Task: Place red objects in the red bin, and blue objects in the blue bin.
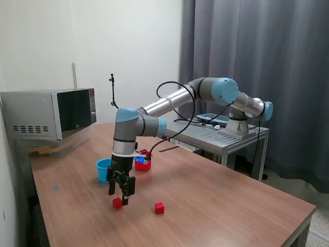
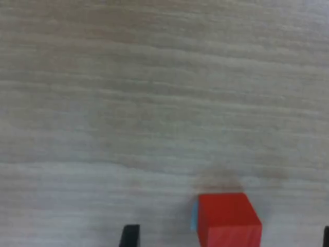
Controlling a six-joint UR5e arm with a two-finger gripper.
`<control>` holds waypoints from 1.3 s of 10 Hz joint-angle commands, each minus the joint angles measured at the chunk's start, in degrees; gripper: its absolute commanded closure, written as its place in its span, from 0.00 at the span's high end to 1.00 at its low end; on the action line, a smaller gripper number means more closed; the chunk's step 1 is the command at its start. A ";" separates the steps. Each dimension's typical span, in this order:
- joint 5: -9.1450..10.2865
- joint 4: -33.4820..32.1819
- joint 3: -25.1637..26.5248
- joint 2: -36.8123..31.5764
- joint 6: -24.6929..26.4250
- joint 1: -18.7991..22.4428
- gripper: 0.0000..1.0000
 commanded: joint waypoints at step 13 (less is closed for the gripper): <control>-0.03 0.01 -0.79 0.55 0.00 0.40 1.00</control>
